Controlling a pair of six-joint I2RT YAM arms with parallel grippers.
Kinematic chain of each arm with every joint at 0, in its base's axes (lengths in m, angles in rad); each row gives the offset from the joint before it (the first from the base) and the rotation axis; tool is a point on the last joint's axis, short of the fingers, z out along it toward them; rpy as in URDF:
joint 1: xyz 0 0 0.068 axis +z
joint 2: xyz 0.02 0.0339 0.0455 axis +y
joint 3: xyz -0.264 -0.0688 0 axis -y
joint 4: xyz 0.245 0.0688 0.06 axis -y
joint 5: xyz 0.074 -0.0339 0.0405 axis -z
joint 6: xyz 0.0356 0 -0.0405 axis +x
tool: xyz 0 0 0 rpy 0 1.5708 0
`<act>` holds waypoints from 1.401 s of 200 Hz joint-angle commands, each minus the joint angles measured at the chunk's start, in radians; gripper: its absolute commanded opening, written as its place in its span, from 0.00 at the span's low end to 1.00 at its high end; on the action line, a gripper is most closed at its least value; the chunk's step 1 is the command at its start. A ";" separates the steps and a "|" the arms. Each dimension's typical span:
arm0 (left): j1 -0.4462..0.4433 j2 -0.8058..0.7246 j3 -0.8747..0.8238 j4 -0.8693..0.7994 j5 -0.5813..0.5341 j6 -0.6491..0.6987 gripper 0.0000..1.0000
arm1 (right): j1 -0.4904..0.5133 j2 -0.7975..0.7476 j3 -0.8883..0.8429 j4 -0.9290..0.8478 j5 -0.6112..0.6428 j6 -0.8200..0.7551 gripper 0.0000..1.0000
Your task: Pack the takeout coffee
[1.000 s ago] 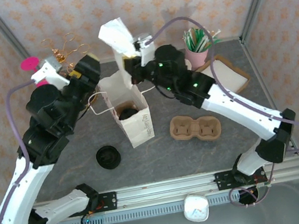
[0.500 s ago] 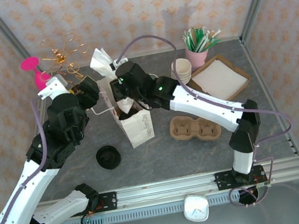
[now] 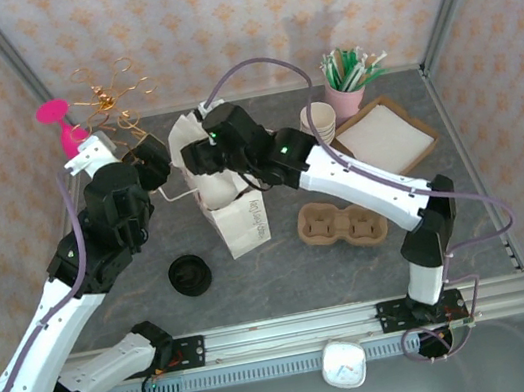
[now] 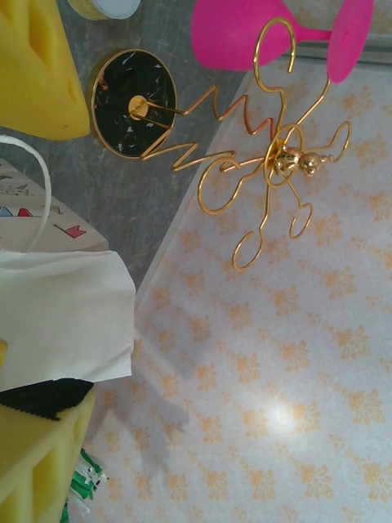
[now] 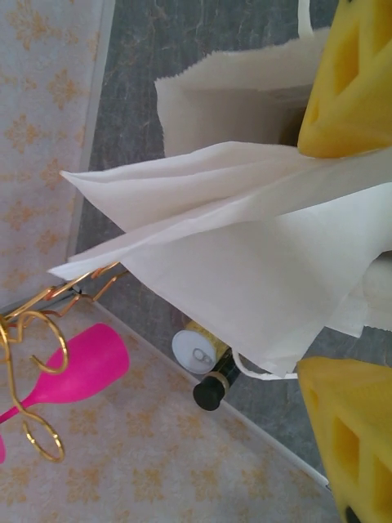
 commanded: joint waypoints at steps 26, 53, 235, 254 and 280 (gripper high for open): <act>0.015 0.015 -0.008 0.001 -0.008 0.022 0.76 | -0.068 0.085 0.231 -0.109 0.023 -0.029 0.58; 0.019 0.024 -0.002 0.003 0.002 0.022 0.76 | -0.090 0.208 0.397 -0.200 -0.024 -0.067 0.47; 0.070 0.031 -0.081 0.043 0.024 0.011 0.76 | -0.026 0.184 0.365 -0.345 -0.035 -0.070 0.36; 0.105 0.017 -0.123 0.053 0.035 0.004 0.76 | -0.036 0.115 0.384 -0.258 -0.056 -0.071 0.62; 0.170 -0.004 -0.202 0.047 0.040 -0.017 0.80 | -0.098 0.024 0.357 -0.226 -0.023 -0.043 0.83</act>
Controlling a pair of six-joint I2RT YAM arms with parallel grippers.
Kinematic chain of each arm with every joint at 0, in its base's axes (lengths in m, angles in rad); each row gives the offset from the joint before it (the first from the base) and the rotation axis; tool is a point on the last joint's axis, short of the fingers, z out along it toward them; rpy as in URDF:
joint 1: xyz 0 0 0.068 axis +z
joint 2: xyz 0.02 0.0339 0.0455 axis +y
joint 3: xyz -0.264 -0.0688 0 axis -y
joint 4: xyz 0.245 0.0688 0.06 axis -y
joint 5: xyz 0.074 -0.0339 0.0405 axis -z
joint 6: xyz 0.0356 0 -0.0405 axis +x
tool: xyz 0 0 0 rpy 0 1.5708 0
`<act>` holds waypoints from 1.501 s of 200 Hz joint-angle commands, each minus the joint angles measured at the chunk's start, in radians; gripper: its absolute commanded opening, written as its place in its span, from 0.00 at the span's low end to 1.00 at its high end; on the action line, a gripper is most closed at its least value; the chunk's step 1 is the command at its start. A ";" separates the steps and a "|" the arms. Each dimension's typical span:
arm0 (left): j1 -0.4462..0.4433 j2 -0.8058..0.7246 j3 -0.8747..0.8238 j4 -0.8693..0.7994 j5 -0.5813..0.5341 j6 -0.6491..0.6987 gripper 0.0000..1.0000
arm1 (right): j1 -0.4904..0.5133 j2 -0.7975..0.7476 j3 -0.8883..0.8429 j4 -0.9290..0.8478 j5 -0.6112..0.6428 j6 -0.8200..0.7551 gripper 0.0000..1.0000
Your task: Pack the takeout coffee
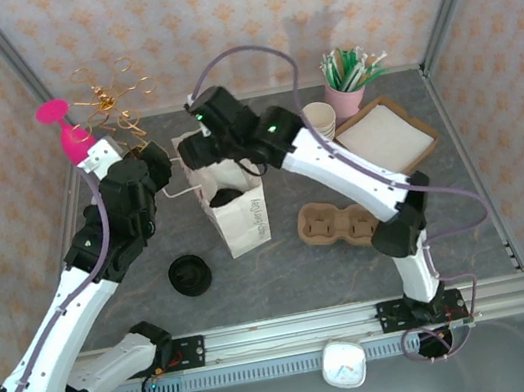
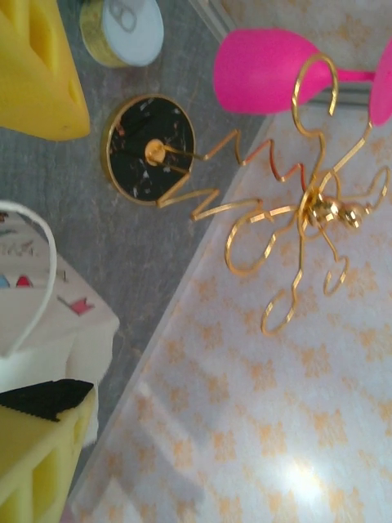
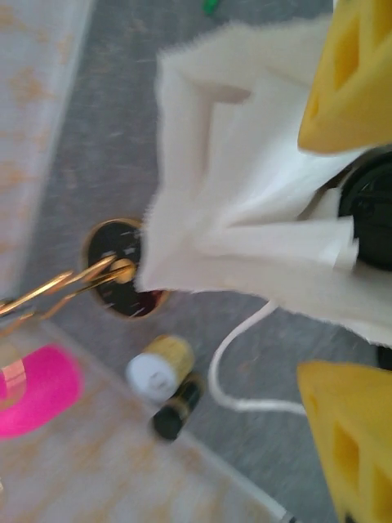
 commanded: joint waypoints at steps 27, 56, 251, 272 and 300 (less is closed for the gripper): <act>0.142 -0.060 -0.181 0.038 -0.015 -0.031 0.88 | -0.184 -0.315 -0.284 0.158 0.235 0.062 1.00; 0.322 -0.041 -0.344 0.170 -0.045 -0.027 0.97 | -0.464 -0.584 -0.840 0.439 0.476 0.132 1.00; 0.454 0.566 -0.947 1.838 0.309 0.567 0.99 | -0.890 -0.616 -2.077 1.982 0.132 -0.202 1.00; 0.452 0.578 -0.954 1.874 0.306 0.571 0.99 | -0.892 -0.553 -2.009 1.937 0.040 -0.202 1.00; 0.451 0.574 -0.952 1.864 0.303 0.570 0.99 | -0.881 -0.388 -2.069 2.226 0.053 -0.215 1.00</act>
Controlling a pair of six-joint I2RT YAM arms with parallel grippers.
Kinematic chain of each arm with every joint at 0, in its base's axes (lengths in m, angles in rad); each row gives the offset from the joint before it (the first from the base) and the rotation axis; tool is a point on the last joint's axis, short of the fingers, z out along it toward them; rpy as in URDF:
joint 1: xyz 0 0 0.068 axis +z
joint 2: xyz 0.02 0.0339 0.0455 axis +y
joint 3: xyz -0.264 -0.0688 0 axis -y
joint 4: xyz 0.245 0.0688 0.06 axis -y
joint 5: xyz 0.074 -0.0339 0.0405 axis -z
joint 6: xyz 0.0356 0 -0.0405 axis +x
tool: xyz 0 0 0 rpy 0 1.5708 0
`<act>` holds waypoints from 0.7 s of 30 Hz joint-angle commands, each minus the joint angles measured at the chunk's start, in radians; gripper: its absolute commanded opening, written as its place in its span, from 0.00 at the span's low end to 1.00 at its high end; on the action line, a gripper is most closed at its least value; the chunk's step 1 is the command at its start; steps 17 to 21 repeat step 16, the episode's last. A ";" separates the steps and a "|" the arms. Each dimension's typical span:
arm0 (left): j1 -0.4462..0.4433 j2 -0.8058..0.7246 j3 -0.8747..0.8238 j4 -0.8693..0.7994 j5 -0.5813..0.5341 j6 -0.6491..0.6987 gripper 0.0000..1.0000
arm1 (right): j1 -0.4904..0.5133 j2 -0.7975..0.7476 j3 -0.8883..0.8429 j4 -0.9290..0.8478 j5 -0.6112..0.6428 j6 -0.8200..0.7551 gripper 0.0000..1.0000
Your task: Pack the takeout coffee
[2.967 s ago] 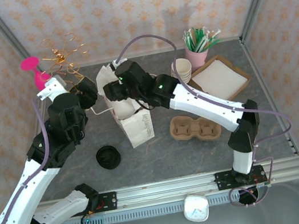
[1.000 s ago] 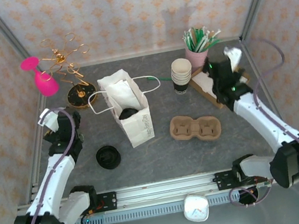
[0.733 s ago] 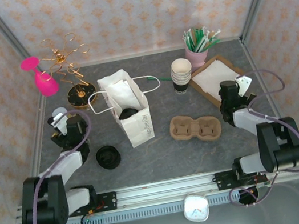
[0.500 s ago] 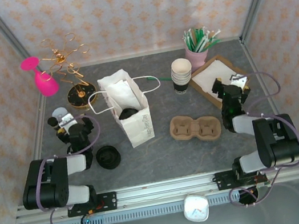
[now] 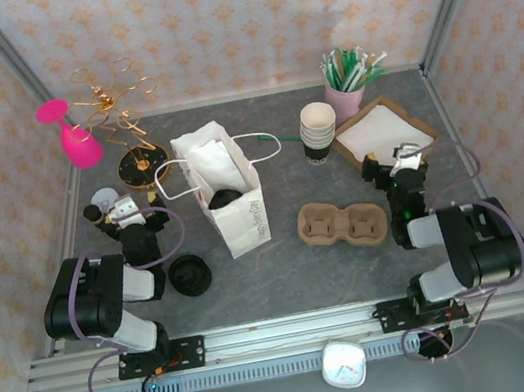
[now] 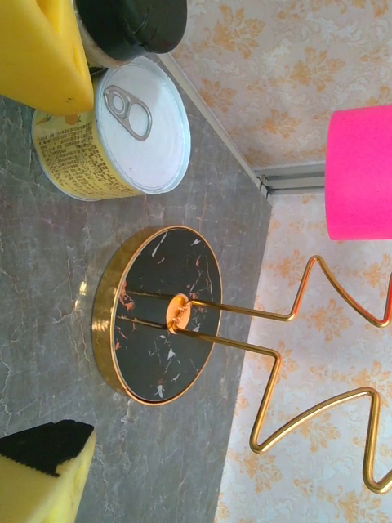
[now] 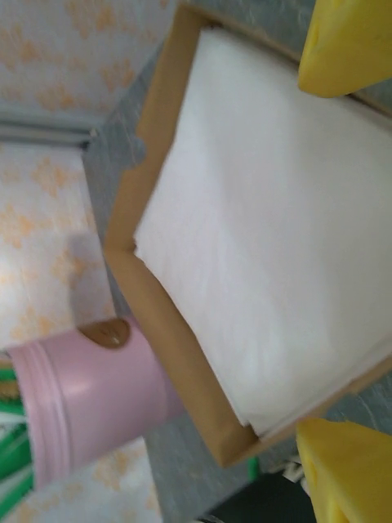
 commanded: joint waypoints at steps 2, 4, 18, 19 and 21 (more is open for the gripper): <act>-0.009 0.000 0.013 0.049 0.013 0.009 0.99 | 0.004 0.062 0.021 0.092 0.020 0.011 1.00; -0.009 0.004 0.012 0.060 0.014 0.010 0.99 | 0.003 0.087 -0.015 0.211 0.013 0.004 1.00; -0.006 -0.002 0.018 0.037 0.166 0.055 0.99 | -0.005 0.063 0.012 0.119 -0.013 0.004 1.00; -0.006 -0.002 0.018 0.037 0.166 0.055 0.99 | -0.005 0.063 0.012 0.119 -0.013 0.004 1.00; -0.006 -0.002 0.018 0.037 0.166 0.055 0.99 | -0.005 0.063 0.012 0.119 -0.013 0.004 1.00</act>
